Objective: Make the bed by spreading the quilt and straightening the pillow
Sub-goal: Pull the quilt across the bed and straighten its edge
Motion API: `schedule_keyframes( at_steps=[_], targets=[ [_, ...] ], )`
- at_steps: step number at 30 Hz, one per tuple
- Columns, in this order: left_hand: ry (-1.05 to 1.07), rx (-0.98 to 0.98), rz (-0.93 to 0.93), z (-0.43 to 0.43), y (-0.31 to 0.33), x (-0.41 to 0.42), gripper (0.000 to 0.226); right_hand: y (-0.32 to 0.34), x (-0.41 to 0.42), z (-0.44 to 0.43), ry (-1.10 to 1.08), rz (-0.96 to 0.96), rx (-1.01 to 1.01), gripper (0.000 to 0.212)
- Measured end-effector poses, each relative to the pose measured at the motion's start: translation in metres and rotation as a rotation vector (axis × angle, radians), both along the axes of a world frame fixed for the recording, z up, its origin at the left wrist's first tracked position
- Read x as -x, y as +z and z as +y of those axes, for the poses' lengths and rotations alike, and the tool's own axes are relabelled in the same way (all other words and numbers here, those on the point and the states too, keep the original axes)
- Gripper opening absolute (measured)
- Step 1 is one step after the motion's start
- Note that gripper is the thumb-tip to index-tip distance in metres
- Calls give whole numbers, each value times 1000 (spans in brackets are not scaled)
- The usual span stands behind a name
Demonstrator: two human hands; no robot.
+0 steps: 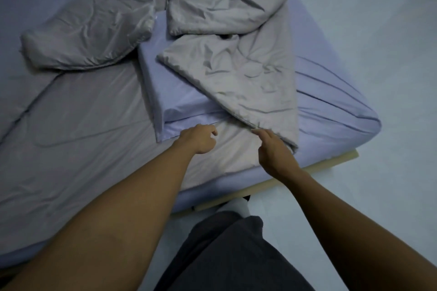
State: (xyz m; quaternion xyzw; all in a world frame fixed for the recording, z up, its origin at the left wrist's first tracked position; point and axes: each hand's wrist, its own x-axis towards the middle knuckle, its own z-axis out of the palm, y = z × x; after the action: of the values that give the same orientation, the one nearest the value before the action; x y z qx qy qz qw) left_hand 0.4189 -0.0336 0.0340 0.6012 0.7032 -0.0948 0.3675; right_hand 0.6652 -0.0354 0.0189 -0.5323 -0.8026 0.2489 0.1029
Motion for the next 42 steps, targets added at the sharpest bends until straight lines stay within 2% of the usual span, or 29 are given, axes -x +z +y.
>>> schedule_keyframes(
  at_steps=[7,12,19,26,31,38,42],
  targets=[
    [41,2,-17,104,1,-95,36,12,-102,98,4,-78,99,55],
    [109,-11,-23,156,9,-149,37,9,-161,162,-79,-33,147,53],
    [349,-28,17,198,-3,-228,39,-6,-249,243,82,10,155,48],
    [638,-57,-49,196,-1,-317,32,5,-324,310,309,24,182,47],
    [820,-57,-57,176,0,-329,33,2,-317,341,384,16,227,47],
    [1004,-86,-59,165,-11,-289,30,-2,-247,365,472,78,213,48],
    [1118,-116,-138,158,-14,-276,37,-2,-205,370,553,77,213,47]
  ],
)
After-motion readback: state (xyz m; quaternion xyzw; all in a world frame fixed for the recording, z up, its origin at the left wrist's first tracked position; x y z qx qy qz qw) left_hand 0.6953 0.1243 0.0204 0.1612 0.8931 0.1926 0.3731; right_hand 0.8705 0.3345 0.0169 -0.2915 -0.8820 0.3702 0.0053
